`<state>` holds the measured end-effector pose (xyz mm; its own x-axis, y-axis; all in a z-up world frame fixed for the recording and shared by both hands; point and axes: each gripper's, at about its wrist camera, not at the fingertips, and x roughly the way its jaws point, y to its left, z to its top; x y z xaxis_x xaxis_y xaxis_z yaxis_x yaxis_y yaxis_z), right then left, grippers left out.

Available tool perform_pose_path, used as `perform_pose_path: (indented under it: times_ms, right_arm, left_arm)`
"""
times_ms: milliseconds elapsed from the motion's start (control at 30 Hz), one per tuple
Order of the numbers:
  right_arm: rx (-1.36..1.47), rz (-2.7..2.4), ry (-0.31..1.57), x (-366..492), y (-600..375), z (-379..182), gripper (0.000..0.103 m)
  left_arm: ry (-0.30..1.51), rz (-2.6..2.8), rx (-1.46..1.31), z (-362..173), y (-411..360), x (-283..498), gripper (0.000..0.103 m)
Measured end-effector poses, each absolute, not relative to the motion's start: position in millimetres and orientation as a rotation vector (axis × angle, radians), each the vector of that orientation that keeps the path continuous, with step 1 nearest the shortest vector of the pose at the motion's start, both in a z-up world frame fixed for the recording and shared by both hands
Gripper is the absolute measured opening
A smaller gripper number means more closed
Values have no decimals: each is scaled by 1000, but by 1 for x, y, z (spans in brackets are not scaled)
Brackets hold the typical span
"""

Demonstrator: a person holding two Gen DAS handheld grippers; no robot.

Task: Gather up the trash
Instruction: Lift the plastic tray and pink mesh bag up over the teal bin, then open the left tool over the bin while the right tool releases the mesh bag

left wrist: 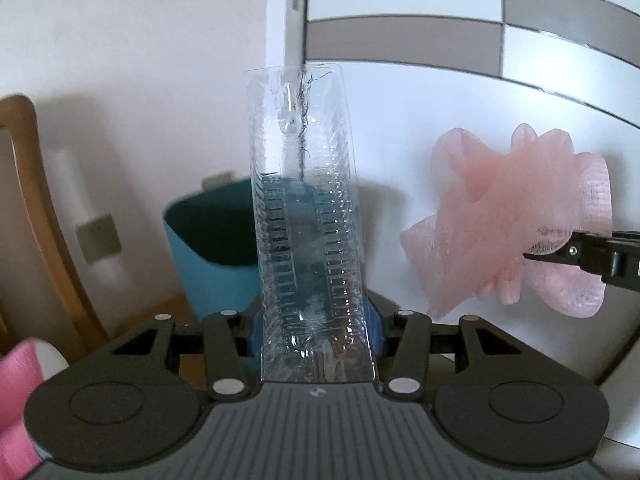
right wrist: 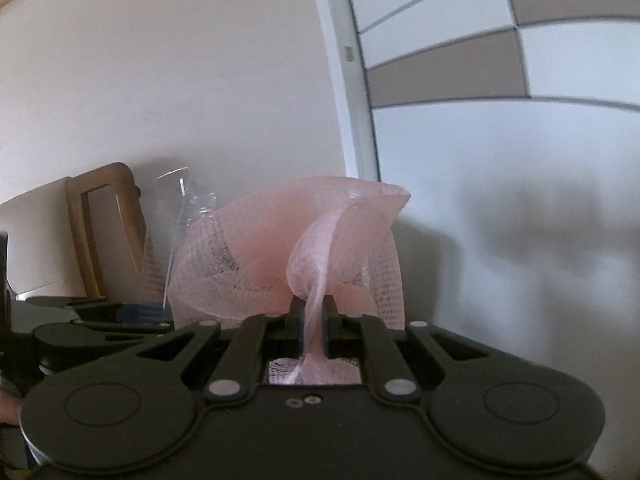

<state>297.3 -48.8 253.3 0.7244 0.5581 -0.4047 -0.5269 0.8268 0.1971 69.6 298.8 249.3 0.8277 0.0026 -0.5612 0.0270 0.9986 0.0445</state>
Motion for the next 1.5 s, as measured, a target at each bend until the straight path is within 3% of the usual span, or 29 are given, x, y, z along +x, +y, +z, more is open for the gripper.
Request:
perform_pose_path:
  times_ms: [533, 1267, 1500]
  right_arm:
    - [17, 571, 527, 401, 42, 264, 7]
    - [-241, 601, 672, 481, 131, 185, 9]
    - [-290, 624, 676, 481, 139, 176, 20]
  left_arm:
    - [598, 97, 49, 289, 350, 204, 49]
    - [902, 129, 66, 205, 360, 330, 49]
    - [978, 143, 65, 183, 363, 349, 50]
